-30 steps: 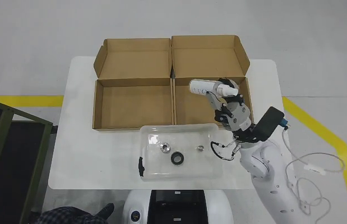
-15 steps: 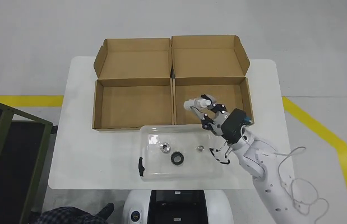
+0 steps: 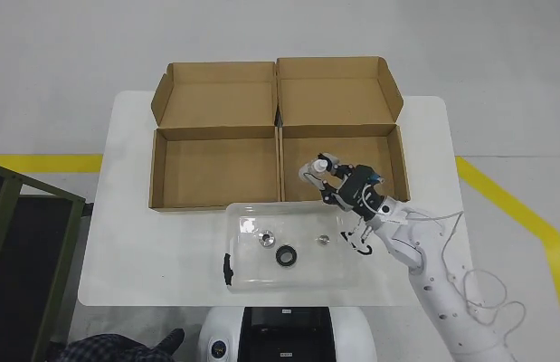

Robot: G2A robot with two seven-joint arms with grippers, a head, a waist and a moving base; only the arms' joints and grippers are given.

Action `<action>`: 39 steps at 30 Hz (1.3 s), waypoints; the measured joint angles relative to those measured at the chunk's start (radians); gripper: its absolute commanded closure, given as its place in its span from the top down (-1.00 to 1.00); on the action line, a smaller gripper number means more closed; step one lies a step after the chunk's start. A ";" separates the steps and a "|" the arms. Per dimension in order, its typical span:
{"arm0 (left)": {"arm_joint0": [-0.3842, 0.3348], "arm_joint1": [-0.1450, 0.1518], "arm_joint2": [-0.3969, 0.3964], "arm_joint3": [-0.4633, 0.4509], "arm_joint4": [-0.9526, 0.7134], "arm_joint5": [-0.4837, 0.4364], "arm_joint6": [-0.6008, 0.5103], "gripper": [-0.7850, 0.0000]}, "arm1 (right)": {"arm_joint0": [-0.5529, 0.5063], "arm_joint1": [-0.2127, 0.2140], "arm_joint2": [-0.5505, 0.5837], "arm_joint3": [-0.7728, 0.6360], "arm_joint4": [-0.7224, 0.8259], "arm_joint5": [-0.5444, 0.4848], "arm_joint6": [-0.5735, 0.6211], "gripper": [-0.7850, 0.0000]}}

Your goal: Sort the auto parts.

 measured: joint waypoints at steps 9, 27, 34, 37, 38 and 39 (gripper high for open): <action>0.000 0.000 0.000 0.000 0.000 0.000 0.000 1.00 | 0.086 -0.011 -0.061 0.099 0.010 -0.039 0.029 -1.00; 0.000 0.000 0.000 0.000 0.000 0.000 0.000 1.00 | 0.218 -0.031 -0.147 0.280 -0.003 -0.058 0.053 -1.00; 0.000 0.000 0.000 0.000 0.000 0.000 0.000 1.00 | 0.239 -0.035 -0.158 0.314 -0.004 -0.056 0.061 -0.62; 0.000 0.000 0.000 0.000 0.000 0.000 0.000 1.00 | 0.243 -0.036 -0.161 0.321 -0.004 -0.054 0.065 -0.15; 0.000 0.000 0.000 0.000 0.000 0.000 0.000 1.00 | 0.243 -0.036 -0.162 0.322 -0.004 -0.053 0.065 -0.03; 0.000 0.000 0.000 0.000 0.000 0.000 0.000 1.00 | 0.243 -0.036 -0.163 0.322 -0.003 -0.052 0.066 0.50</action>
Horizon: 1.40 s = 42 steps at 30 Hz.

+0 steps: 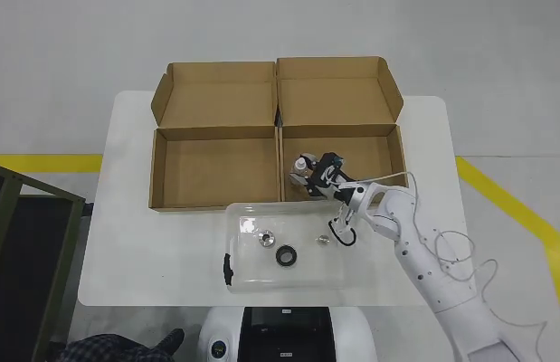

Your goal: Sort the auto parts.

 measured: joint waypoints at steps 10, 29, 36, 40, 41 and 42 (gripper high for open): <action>0.000 0.000 0.000 0.000 0.000 0.000 0.000 1.00 | -0.011 0.009 0.036 -0.059 -0.008 0.014 0.008 1.00; 0.000 0.000 0.000 0.000 0.000 0.000 0.000 1.00 | -0.160 0.078 0.228 -0.434 -0.024 -0.274 0.147 1.00; 0.000 0.000 0.000 0.000 0.000 0.000 0.000 1.00 | -0.297 0.102 0.291 -0.590 0.038 -0.360 0.235 1.00; 0.000 0.000 0.000 0.000 0.000 0.000 0.000 1.00 | -0.361 0.115 0.307 -0.653 0.039 -0.389 0.302 1.00; 0.000 0.000 0.000 0.000 0.000 0.000 0.000 1.00 | -0.374 0.118 0.305 -0.667 0.038 -0.390 0.319 1.00; 0.000 0.000 0.000 0.000 0.000 0.000 0.000 1.00 | -0.392 0.123 0.301 -0.684 0.038 -0.390 0.340 1.00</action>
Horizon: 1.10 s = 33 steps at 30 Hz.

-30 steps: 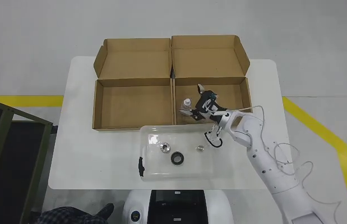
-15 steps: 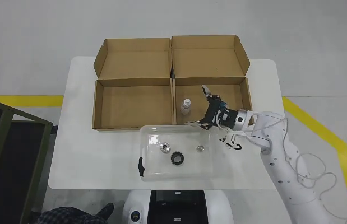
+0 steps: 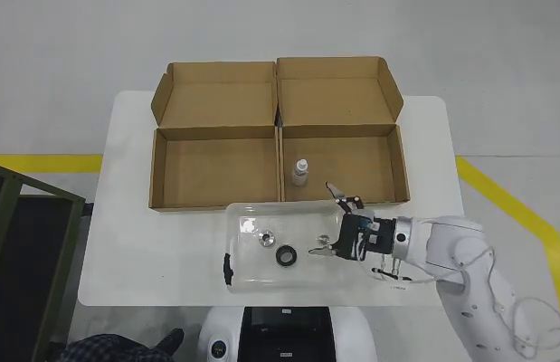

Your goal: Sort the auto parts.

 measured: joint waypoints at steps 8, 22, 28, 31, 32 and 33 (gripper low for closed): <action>0.000 0.000 0.000 0.000 0.000 0.000 0.000 1.00 | -0.047 0.043 -0.059 -0.055 -0.013 0.001 0.140 1.00; 0.000 0.000 0.000 0.000 0.000 0.000 0.000 1.00 | 0.013 0.094 -0.142 -0.015 -0.091 0.001 0.246 1.00; 0.000 0.000 0.000 0.000 0.000 0.000 0.000 1.00 | 0.049 0.098 -0.179 0.000 -0.147 0.001 0.284 0.96; 0.000 0.000 0.000 0.000 0.000 0.000 0.000 1.00 | 0.064 0.098 -0.199 0.009 -0.166 0.003 0.294 0.76; 0.000 0.000 0.000 0.000 0.000 0.000 0.000 1.00 | 0.068 0.098 -0.204 0.012 -0.171 0.004 0.297 0.65; 0.000 0.000 0.000 0.000 0.000 0.000 0.000 1.00 | 0.074 0.098 -0.211 0.014 -0.178 0.006 0.301 0.58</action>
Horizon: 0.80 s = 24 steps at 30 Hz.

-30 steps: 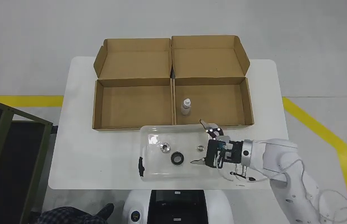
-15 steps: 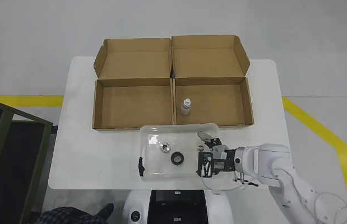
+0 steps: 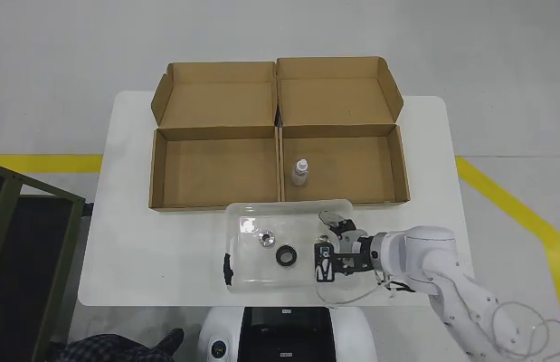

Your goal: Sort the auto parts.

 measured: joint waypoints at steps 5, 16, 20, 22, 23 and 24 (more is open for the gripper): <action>0.000 0.000 0.000 0.000 0.000 0.000 0.000 1.00 | 0.018 -0.001 -0.025 0.011 -0.021 0.008 0.015 0.29; 0.000 0.000 0.000 0.000 0.000 0.000 0.000 1.00 | 0.070 -0.006 -0.096 0.043 -0.078 0.008 0.052 -0.07; 0.000 0.000 0.000 0.000 0.000 0.000 0.000 1.00 | 0.087 -0.008 -0.112 0.054 -0.089 0.006 0.061 -0.10; 0.000 0.000 0.000 0.000 0.000 0.000 0.000 1.00 | 0.095 -0.009 -0.121 0.060 -0.091 0.002 0.064 -0.11; 0.000 0.000 0.000 0.000 0.000 0.000 0.000 1.00 | 0.099 -0.009 -0.125 0.063 -0.095 0.000 0.069 -0.11; 0.000 0.000 0.000 0.000 0.000 0.000 0.000 1.00 | 0.102 -0.009 -0.130 0.066 -0.098 -0.001 0.074 -0.13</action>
